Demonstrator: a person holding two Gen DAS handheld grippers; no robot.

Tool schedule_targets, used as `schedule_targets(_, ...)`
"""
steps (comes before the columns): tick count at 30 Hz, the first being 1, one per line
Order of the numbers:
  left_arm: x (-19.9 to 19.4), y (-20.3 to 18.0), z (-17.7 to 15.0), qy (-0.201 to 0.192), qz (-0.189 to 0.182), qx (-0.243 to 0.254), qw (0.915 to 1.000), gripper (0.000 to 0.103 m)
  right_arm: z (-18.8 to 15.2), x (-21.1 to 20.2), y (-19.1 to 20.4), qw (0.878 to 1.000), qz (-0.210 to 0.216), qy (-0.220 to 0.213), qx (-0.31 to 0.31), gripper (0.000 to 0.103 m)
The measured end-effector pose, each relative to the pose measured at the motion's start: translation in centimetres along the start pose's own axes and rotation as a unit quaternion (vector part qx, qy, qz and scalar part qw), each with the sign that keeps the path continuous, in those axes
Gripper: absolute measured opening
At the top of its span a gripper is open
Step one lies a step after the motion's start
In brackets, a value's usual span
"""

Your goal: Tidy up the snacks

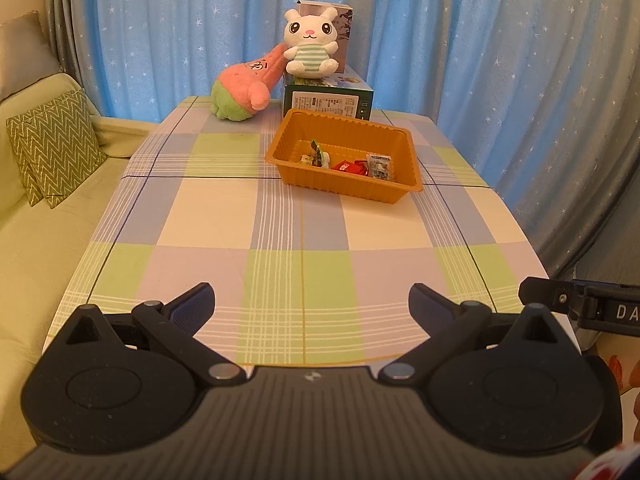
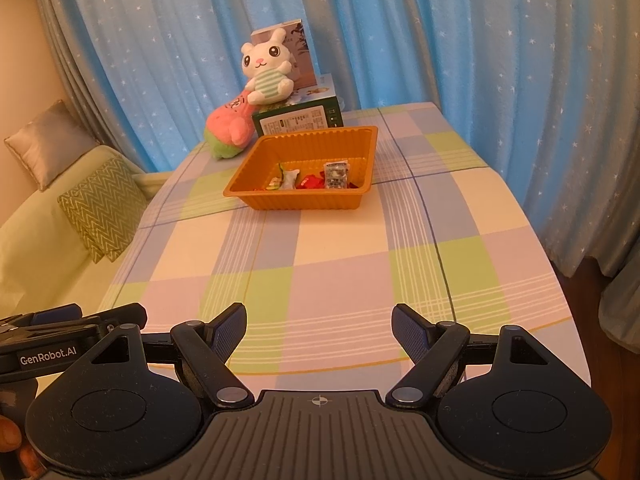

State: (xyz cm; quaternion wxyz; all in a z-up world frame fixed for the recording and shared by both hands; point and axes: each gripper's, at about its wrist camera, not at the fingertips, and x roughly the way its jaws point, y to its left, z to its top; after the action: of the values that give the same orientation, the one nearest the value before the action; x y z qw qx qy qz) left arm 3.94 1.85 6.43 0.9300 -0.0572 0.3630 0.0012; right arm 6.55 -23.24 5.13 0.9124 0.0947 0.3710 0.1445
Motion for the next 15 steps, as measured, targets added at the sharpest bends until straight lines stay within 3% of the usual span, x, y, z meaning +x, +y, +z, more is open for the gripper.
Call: schedule_targets(15, 0.02, -0.16, -0.04, 0.001, -0.001, 0.001, 1.0, 0.102, -0.02, 0.02, -0.04, 1.0, 0.0, 0.0, 0.001, 0.079)
